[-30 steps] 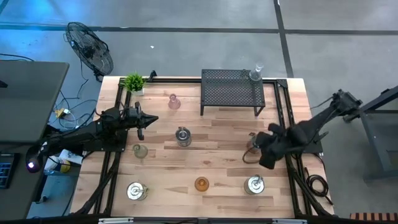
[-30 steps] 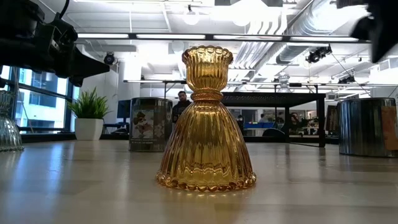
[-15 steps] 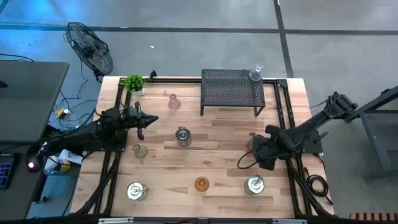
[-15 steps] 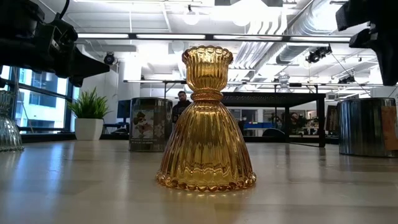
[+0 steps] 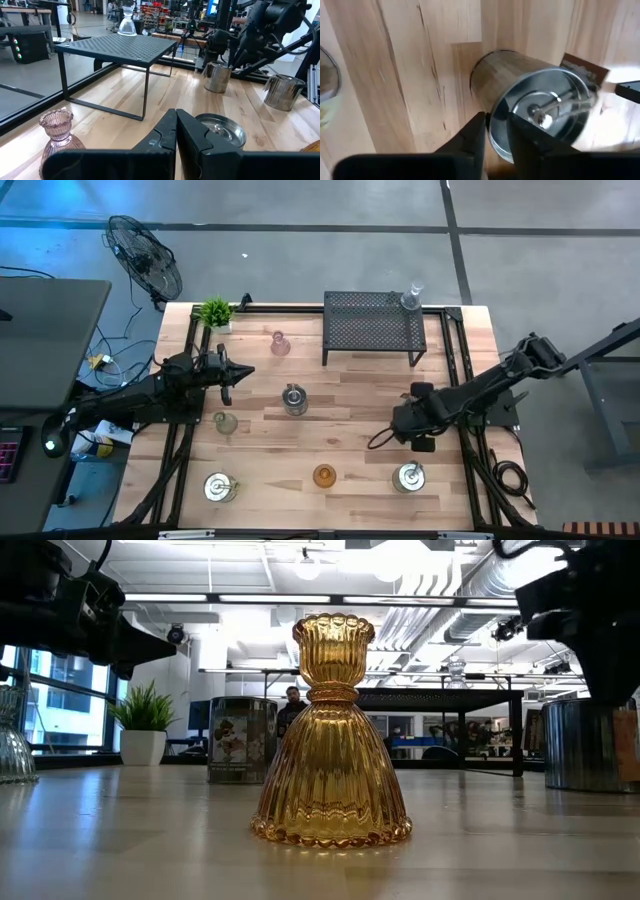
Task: Pick & Place candle stick holders
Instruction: Put the orange scented candle on the shelf
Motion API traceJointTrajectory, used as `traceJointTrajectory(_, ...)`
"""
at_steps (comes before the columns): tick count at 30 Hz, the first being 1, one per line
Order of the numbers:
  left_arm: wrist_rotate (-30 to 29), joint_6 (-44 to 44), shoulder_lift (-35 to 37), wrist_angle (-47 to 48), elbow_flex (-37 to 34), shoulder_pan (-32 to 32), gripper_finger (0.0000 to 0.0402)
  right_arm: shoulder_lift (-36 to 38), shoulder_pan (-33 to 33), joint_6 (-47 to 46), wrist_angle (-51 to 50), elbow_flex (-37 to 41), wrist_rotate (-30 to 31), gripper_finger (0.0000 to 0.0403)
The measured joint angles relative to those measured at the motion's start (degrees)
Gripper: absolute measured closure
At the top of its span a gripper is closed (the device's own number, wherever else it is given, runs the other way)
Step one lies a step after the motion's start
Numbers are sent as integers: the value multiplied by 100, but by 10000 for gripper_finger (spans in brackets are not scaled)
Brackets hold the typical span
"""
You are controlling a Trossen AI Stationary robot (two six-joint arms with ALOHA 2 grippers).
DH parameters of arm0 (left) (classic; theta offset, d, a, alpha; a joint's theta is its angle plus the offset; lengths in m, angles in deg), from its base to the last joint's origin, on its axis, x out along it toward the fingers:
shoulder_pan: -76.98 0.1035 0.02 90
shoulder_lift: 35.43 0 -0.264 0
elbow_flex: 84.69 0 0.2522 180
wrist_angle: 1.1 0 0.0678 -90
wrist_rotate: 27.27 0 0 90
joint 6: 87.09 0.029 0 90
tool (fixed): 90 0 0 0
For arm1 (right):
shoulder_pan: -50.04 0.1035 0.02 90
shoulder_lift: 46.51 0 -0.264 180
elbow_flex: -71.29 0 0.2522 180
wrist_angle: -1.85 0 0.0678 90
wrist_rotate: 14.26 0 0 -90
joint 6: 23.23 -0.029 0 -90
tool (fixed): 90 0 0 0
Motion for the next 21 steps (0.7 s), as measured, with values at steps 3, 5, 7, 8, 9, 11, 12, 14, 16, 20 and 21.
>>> traceJointTrajectory(3, 2, 0, 0, 0, 0, -2, 401, -99, -114, 112, 90, -15, -104, 380)
traceJointTrajectory(5, 2, -2, 2, 0, 0, -1, 401, -113, -175, 115, 170, -20, -79, 395)
traceJointTrajectory(7, 2, -2, 1, 0, 0, -1, 401, -114, -280, -77, 289, -41, -78, 393)
traceJointTrajectory(8, 2, 0, 0, 0, 0, -2, 401, -118, -350, -223, 350, -68, -106, 391)
traceJointTrajectory(9, 2, -2, 0, 0, 0, 0, 401, -124, -428, -396, 430, -101, -126, 391)
traceJointTrajectory(11, 0, 0, 2, 0, 0, 0, 401, -135, -625, -854, 572, -180, -163, 396)
traceJointTrajectory(12, -1, -2, 1, 0, 0, -1, 401, -139, -745, -1143, 645, -208, -195, 399)
traceJointTrajectory(14, 0, -2, 1, 0, 0, -1, 401, -139, -1010, -1855, 819, -236, -277, 399)
traceJointTrajectory(16, -2, -2, 2, 0, 0, -2, 401, -138, -1281, -2394, 1003, -236, -339, 394)
traceJointTrajectory(20, -2, -2, 0, 0, 0, 0, 401, -140, -1775, -2883, 1476, -229, -427, 395)
traceJointTrajectory(21, -2, -2, 0, 0, 0, -2, 401, -138, -1887, -2886, 1596, -229, -412, 396)
